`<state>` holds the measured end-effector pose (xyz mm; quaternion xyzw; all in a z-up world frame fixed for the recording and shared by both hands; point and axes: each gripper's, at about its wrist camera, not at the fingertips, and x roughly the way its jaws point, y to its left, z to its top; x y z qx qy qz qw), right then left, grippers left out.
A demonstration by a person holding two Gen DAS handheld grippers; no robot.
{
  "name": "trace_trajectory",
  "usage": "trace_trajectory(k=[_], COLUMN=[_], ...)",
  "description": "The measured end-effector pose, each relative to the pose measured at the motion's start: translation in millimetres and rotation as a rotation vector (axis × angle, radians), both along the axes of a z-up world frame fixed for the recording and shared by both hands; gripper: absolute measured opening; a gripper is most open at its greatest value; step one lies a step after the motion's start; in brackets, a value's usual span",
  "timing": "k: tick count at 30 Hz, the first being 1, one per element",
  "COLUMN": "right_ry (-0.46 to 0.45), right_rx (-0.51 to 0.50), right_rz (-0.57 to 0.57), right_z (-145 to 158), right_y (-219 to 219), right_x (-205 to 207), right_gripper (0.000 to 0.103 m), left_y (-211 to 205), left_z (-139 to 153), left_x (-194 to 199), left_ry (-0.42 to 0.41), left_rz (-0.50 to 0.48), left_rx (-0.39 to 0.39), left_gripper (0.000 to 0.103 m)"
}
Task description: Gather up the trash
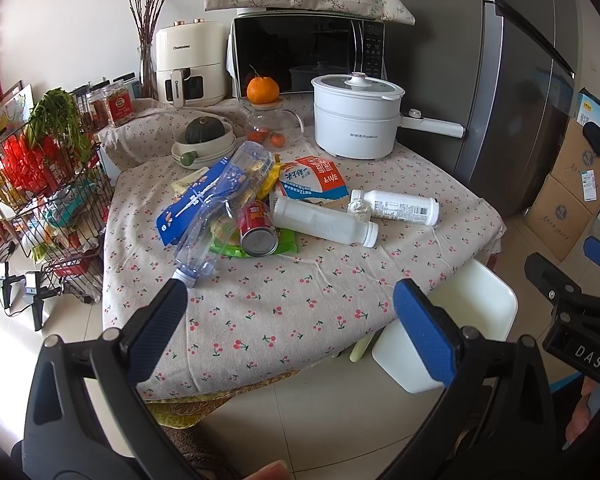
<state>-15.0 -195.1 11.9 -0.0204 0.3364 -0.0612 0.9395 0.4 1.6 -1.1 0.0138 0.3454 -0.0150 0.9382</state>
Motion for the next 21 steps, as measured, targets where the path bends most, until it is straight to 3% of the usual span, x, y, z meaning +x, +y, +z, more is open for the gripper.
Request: trace_trajectory(k=[21], right_ry=[0.005], right_rx=[-0.011], right_rz=[-0.007], right_z=[-3.4], right_y=[1.4], right_x=[-0.1], right_gripper=[0.103], left_y=[0.7], left_z=[-0.2], left_x=[-0.8], left_ry=[-0.004], left_rz=[0.000], left_rx=[0.002], left_gripper=[0.102])
